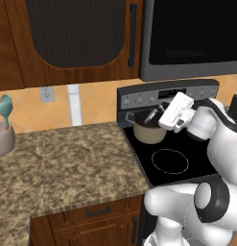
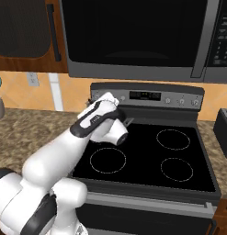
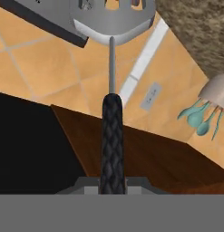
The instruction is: Put the lime and lime in the pot. Retrieve the spatula and lightly stir the vegetables in the pot.
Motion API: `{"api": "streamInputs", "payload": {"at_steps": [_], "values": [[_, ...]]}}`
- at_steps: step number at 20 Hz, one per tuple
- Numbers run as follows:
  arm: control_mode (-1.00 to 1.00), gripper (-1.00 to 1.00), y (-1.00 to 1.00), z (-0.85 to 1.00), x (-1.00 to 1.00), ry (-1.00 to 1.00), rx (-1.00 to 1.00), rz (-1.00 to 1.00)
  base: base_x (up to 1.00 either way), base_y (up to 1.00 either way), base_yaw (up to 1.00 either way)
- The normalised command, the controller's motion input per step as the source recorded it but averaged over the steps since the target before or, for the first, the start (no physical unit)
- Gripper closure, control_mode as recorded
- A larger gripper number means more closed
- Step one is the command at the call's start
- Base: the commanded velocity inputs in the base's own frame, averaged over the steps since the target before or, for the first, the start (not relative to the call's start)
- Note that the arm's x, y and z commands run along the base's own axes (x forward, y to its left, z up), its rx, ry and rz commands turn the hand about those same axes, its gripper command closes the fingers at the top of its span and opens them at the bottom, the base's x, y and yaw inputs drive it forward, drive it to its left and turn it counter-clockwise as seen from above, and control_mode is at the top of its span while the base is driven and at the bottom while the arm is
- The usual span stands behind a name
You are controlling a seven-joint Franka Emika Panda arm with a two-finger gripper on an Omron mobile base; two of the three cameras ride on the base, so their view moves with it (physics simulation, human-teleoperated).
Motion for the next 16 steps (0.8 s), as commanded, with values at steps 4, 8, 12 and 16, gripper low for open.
{"api": "streamInputs", "payload": {"at_steps": [4,8,12,16], "values": [[-1.0,1.0,-0.21,0.0,0.44,0.21,0.0,-0.04,0.0,0.0,0.0],[-1.0,1.0,-0.12,-0.09,0.4,0.26,0.0,-0.03,0.0,0.0,0.0],[-1.0,1.0,-0.01,-0.16,0.36,0.21,0.0,-0.03,0.0,0.0,0.0],[-1.0,1.0,-0.05,-0.07,0.32,0.04,0.03,-0.08,0.0,0.0,0.0]]}}
